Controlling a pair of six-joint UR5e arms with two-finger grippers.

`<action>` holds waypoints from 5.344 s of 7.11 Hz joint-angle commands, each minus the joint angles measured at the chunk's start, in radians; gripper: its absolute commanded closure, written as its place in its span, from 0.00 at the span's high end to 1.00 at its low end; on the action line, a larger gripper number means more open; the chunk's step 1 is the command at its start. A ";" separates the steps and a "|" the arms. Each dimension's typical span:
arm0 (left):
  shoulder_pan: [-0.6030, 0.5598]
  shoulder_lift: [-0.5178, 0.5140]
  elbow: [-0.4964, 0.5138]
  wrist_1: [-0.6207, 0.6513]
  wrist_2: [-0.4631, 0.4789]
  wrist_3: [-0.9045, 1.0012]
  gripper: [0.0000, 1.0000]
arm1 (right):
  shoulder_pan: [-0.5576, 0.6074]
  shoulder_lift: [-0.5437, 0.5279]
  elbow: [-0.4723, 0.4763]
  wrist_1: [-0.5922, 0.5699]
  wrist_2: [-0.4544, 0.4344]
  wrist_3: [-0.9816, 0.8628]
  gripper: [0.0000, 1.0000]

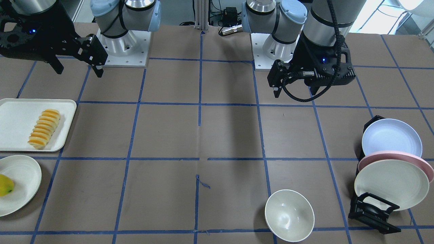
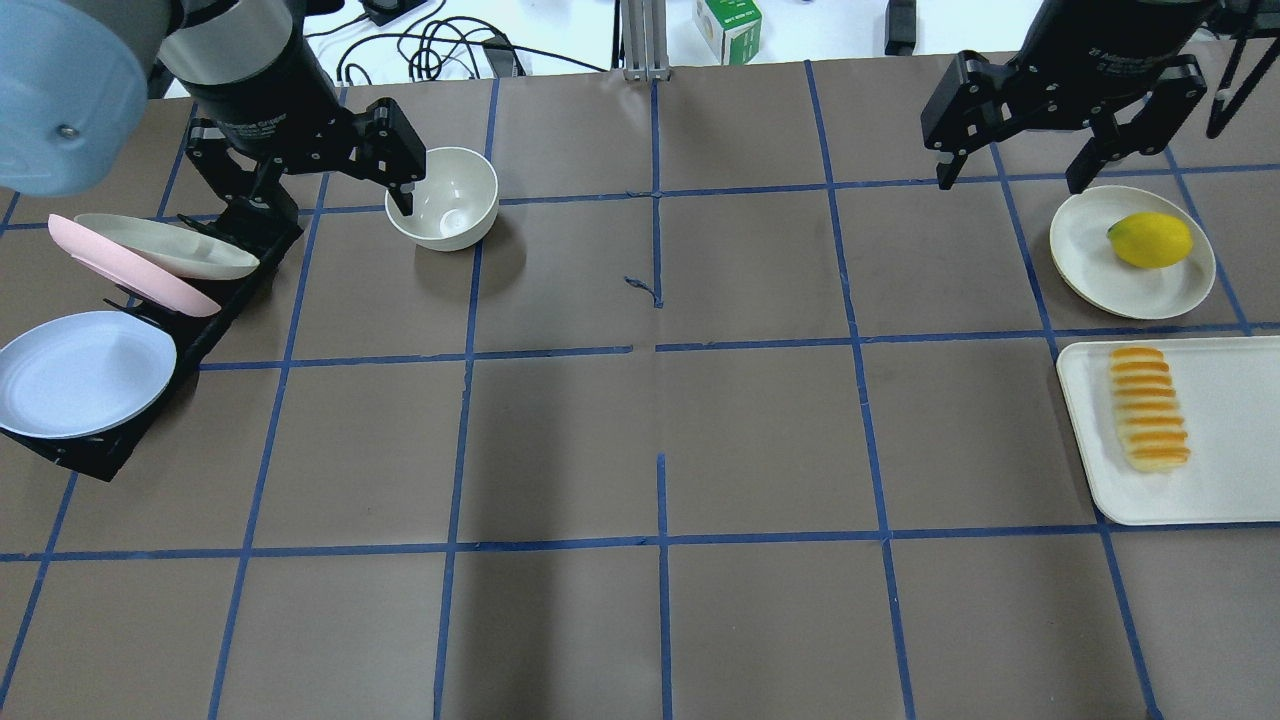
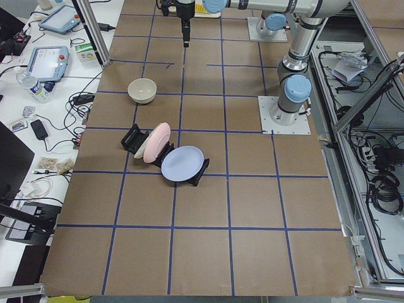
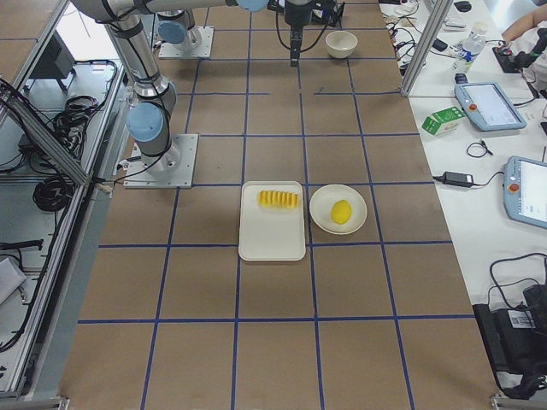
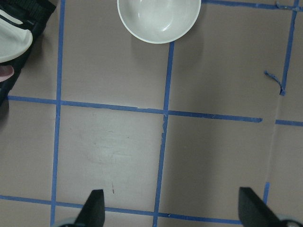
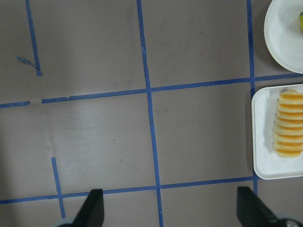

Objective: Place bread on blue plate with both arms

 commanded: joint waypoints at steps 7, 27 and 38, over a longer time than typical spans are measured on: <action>0.278 0.014 0.035 -0.017 0.119 0.010 1.00 | 0.002 -0.086 0.106 0.055 -0.043 -0.015 1.00; 0.936 -0.287 -0.307 0.532 0.094 0.067 0.00 | -0.636 0.218 0.687 -0.882 0.018 -0.748 1.00; 0.922 0.010 -0.105 -0.085 0.171 0.078 0.00 | -0.583 0.224 0.493 -0.608 -0.003 -0.741 0.00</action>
